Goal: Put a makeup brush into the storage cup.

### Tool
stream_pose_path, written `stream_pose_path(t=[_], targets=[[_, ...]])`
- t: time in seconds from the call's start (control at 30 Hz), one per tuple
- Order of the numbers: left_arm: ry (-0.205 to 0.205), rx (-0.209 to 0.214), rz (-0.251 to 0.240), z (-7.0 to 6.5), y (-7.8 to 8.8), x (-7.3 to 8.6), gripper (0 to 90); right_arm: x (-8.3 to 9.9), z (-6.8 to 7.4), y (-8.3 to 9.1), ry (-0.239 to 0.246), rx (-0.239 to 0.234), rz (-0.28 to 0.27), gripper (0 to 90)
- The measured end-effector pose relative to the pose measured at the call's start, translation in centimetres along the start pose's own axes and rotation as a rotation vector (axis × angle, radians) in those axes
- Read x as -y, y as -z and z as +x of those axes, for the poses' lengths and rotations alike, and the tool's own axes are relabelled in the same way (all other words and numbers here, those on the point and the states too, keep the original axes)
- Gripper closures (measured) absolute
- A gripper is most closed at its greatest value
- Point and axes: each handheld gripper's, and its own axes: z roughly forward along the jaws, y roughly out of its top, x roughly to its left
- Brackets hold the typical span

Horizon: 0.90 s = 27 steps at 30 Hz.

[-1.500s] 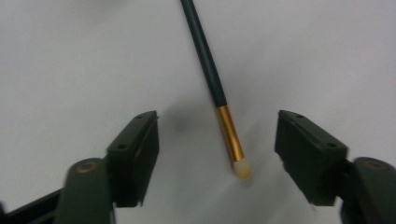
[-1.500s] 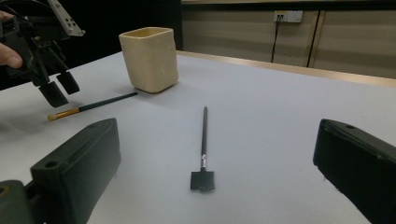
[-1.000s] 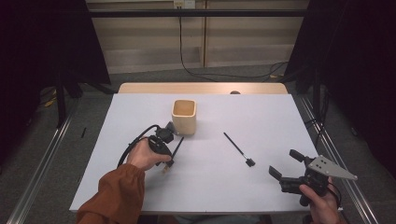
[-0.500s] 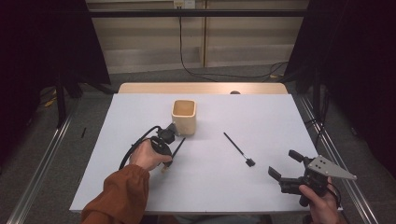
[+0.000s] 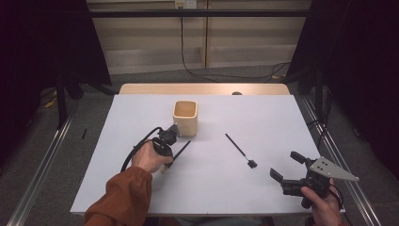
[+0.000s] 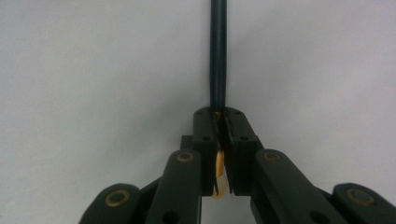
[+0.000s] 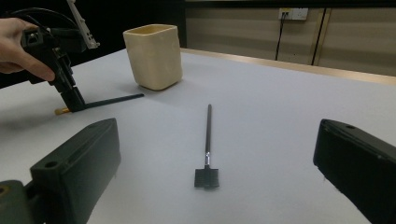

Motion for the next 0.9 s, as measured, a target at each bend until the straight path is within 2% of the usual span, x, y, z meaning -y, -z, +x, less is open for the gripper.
stream_pose_path(t=[0.1,0.33,0.4,0.43,0.63,0.9], targets=[[0.003,0.028,-0.008,0.5,0.1,0.2,84.7,0.0,0.0,0.0,-0.003,0.002,-0.001,0.0],[0.003,0.047,-0.041,0.7,0.3,0.6,84.7,0.0,0.0,0.0,0.0,0.003,0.002,0.0],[0.005,0.064,-0.057,0.8,0.4,0.8,84.7,0.0,0.0,0.0,-0.001,0.004,0.0,0.0],[0.011,0.075,-0.079,1.0,0.6,0.9,84.7,0.0,0.0,0.0,-0.001,0.003,0.001,0.0],[0.012,0.114,-0.138,1.2,1.1,1.4,84.7,0.0,-0.1,-0.1,-0.002,0.002,0.001,0.0],[-0.013,0.126,-0.23,1.1,2.0,2.2,84.6,0.0,0.0,-0.2,0.003,-0.001,0.004,0.0]])
